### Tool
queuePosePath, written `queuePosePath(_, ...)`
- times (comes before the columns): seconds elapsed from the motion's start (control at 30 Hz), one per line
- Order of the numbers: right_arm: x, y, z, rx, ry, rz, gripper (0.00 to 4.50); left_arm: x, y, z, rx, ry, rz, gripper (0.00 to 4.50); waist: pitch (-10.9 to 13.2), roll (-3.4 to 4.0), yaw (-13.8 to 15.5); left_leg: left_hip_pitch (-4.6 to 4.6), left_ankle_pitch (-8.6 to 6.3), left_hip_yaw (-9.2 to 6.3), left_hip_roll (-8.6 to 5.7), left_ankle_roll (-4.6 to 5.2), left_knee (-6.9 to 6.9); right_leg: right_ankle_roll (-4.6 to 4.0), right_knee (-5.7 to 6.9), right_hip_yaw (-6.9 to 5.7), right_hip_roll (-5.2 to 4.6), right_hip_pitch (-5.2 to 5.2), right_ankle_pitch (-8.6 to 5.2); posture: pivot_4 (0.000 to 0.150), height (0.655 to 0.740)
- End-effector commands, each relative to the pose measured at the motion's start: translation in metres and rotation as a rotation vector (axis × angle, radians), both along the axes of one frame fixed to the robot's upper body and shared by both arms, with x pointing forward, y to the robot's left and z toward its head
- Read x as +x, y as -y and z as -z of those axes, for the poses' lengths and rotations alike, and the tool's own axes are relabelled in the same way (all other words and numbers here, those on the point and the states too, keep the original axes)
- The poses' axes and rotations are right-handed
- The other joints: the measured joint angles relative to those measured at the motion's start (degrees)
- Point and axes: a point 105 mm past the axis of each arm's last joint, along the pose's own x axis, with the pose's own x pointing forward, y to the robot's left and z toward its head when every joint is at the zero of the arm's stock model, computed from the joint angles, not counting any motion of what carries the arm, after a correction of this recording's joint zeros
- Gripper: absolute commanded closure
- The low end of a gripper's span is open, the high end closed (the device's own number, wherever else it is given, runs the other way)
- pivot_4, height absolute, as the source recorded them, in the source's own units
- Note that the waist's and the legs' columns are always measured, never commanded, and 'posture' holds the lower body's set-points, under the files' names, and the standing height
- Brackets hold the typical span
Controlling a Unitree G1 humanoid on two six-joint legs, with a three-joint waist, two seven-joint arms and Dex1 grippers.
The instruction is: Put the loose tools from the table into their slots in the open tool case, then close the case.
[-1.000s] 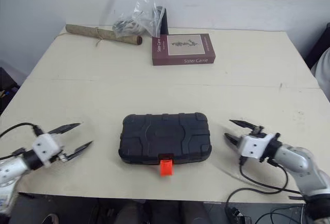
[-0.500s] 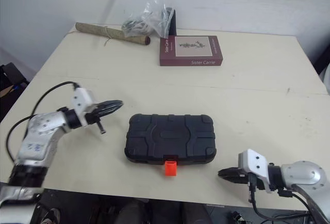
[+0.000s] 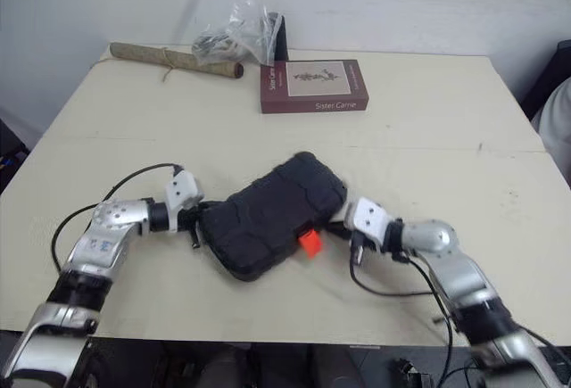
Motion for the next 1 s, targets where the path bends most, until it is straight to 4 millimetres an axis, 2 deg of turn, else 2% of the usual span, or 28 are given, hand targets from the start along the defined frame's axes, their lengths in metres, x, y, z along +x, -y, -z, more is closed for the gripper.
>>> queuePosePath(0.03,0.025,0.005,-0.007,-0.004,0.065,0.068,4.50,-0.016,-0.001,-0.020,-0.040,0.075,-0.029,4.48,0.01,0.01,0.00,-0.08,0.00,-0.01,0.00,0.00,-0.03,0.00,0.00,-0.01,-0.01,-0.07,0.00,0.150,0.7400)
queuePosePath(0.1,0.030,0.007,-0.007,-0.012,0.081,0.068,4.50,-0.021,-0.005,-0.021,-0.031,0.091,-0.068,4.48,0.01,0.02,0.16,-0.13,-0.02,-0.02,-0.02,0.04,-0.07,0.00,-0.04,-0.02,-0.04,-0.10,0.00,0.150,0.7400)
queuePosePath(0.13,0.029,0.009,-0.010,-0.007,0.096,0.062,4.50,-0.019,-0.014,-0.027,-0.036,0.117,-0.126,4.48,0.01,0.02,0.25,-0.14,-0.03,-0.04,-0.04,0.06,-0.06,0.00,-0.05,-0.02,-0.07,-0.06,0.00,0.150,0.7400)
queuePosePath(0.2,0.023,0.015,-0.016,0.005,0.133,0.038,4.50,-0.015,-0.028,-0.049,-0.080,0.190,-0.197,4.48,0.01,0.02,0.38,-0.16,-0.05,-0.10,-0.05,0.10,0.04,0.00,-0.07,-0.03,-0.09,0.02,0.00,0.150,0.7400)
queuePosePath(0.23,0.018,0.018,-0.021,0.021,0.158,0.025,4.50,-0.016,-0.026,-0.064,-0.131,0.225,-0.188,4.48,0.02,0.02,0.52,-0.16,-0.06,-0.12,-0.06,0.11,0.07,0.00,-0.07,-0.03,-0.09,0.05,0.00,0.150,0.7400)
queuePosePath(0.3,0.010,0.025,-0.032,0.072,0.170,0.020,4.50,-0.024,-0.009,-0.089,-0.234,0.253,-0.088,4.48,0.02,0.03,0.95,-0.21,-0.06,-0.18,-0.08,0.12,0.07,0.00,-0.12,-0.10,-0.10,0.08,0.00,0.150,0.7400)
queuePosePath(0.4,-0.007,0.033,-0.055,0.155,0.160,-0.005,4.50,-0.034,0.035,-0.113,-0.321,0.215,0.107,4.48,0.12,0.19,1.84,-0.26,-0.08,-0.20,-0.13,0.15,0.06,0.03,-0.19,-0.13,-0.13,0.11,0.01,0.150,0.7400)
queuePosePath(0.47,-0.018,0.029,-0.073,0.225,0.131,-0.032,4.50,-0.035,0.064,-0.110,-0.289,0.158,0.203,4.48,0.12,0.21,1.98,-0.29,-0.09,-0.24,-0.16,0.16,0.10,0.07,-0.23,-0.13,-0.13,0.14,0.04,0.150,0.7400)
queuePosePath(0.57,-0.031,0.016,-0.086,0.257,0.099,-0.082,4.50,-0.024,0.085,-0.099,-0.230,0.125,0.230,4.48,0.12,0.23,1.59,-0.23,-0.09,-0.24,-0.15,0.15,0.09,0.10,-0.26,-0.12,-0.05,0.21,0.05,0.150,0.7400)
queuePosePath(0.67,-0.045,-0.007,-0.082,0.215,0.055,-0.173,4.50,0.003,0.102,-0.070,-0.063,0.161,0.197,4.48,0.13,0.25,1.42,-0.17,-0.05,-0.26,-0.11,0.09,0.04,0.09,-0.25,-0.07,0.09,0.17,0.05,0.150,0.7400)
queuePosePath(0.73,-0.049,-0.016,-0.077,0.183,0.041,-0.200,4.50,0.011,0.115,-0.060,-0.045,0.135,0.191,4.48,0.13,0.24,1.52,-0.18,-0.03,-0.26,-0.13,0.05,0.00,0.09,-0.23,-0.01,0.12,0.11,0.05,0.150,0.7400)
queuePosePath(0.87,-0.044,-0.022,-0.066,0.130,0.043,-0.178,4.50,0.010,0.119,-0.030,0.067,0.037,0.233,4.48,0.13,0.25,1.80,-0.25,-0.06,-0.25,-0.18,0.11,0.05,0.09,-0.28,0.00,-0.01,0.09,0.05,0.150,0.7400)
queuePosePath(1.0,-0.035,-0.010,-0.048,-0.002,0.065,-0.114,4.50,0.012,0.113,-0.021,0.058,0.007,0.201,4.48,0.11,0.26,1.83,-0.12,-0.06,-0.27,-0.17,0.12,0.08,0.09,-0.24,0.00,-0.04,0.19,0.05,0.150,0.7400)
